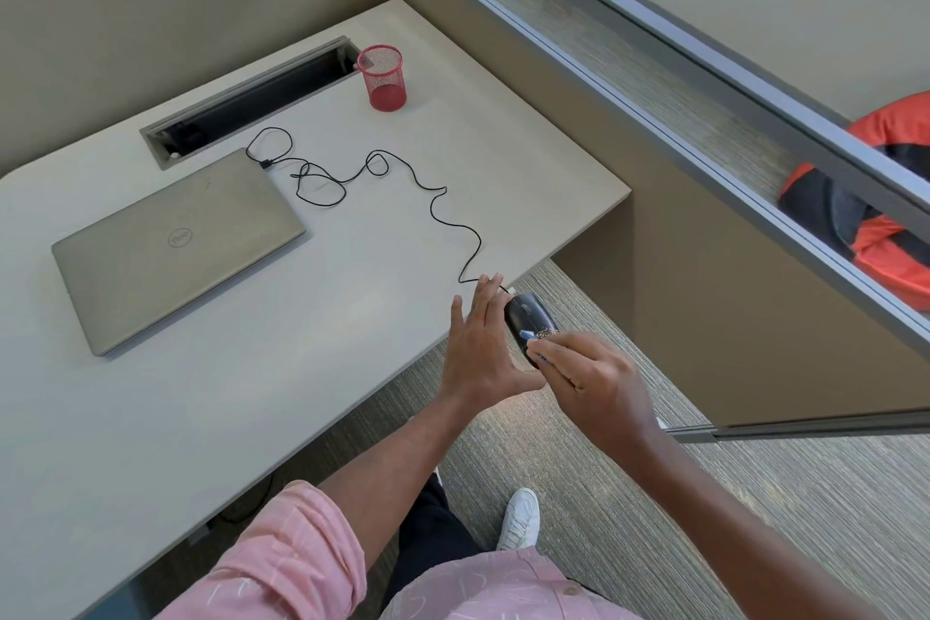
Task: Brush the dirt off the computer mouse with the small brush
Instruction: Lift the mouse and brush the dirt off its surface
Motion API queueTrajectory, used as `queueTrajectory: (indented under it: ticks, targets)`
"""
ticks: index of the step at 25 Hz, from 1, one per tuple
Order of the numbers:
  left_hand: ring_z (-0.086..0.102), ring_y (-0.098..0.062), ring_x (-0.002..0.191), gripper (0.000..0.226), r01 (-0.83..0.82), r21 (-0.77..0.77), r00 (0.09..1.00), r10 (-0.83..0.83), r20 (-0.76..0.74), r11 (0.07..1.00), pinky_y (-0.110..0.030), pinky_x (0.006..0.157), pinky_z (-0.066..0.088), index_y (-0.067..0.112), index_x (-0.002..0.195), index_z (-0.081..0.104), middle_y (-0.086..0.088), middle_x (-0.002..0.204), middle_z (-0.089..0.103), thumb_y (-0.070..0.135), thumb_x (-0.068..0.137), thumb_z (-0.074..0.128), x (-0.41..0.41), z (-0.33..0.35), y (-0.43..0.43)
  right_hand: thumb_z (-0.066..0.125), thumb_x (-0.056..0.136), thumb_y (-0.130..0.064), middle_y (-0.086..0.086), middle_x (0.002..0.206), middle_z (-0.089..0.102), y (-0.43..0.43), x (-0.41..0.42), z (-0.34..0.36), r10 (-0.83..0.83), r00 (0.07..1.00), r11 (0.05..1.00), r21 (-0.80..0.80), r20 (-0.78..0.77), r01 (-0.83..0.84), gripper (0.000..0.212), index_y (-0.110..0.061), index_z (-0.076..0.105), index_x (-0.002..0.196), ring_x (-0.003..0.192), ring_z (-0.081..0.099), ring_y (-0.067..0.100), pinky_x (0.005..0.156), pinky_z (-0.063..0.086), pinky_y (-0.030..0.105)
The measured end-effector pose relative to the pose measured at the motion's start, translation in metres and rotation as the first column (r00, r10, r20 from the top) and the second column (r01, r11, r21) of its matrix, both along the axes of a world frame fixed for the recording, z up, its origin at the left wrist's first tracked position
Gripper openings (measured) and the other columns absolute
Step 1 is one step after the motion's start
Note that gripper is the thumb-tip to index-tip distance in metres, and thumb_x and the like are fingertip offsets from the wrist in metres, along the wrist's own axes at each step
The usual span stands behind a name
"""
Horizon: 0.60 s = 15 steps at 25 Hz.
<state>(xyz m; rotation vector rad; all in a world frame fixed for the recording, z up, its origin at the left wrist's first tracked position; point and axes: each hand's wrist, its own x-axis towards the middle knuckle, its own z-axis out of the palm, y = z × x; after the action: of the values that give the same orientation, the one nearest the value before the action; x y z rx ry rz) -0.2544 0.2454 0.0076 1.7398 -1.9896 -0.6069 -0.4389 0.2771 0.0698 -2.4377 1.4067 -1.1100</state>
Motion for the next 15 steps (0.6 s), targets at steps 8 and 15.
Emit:
queueTrajectory:
  ticks: [8, 15]
  targets:
    - [0.01, -0.021, 0.173, 0.125, 0.005, 0.002, 1.0, -0.005, 0.012, 1.0, -0.065, 0.137, 0.014, 0.009, 0.16, 0.037, -0.006, 0.182, 0.024, 0.078, 0.067, 0.084, 0.002, 0.003, 0.0, 0.087, 0.096, -0.011, -0.009, 0.092, 0.085, -0.006, 0.002, 0.012, -0.142, 0.953, 0.956, 0.289, 0.269, 0.061, 0.01, -0.016, 0.089, 0.104, 0.077, 0.077, 0.003, 0.069, 0.06, 0.017]
    - [0.009, -0.02, 0.173, 0.121, 0.004, -0.039, 1.0, -0.005, -0.022, 0.999, -0.06, 0.138, 0.011, 0.012, 0.158, 0.041, -0.004, 0.18, 0.028, 0.078, 0.067, 0.088, 0.005, 0.005, 0.005, 0.093, 0.092, -0.015, 0.02, 0.077, 0.082, -0.046, -0.014, 0.015, -0.609, 0.573, 0.662, 0.75, 0.548, -0.014, 0.004, -0.013, 0.09, 0.093, 0.068, 0.074, 0.024, 0.07, 0.065, 0.035]
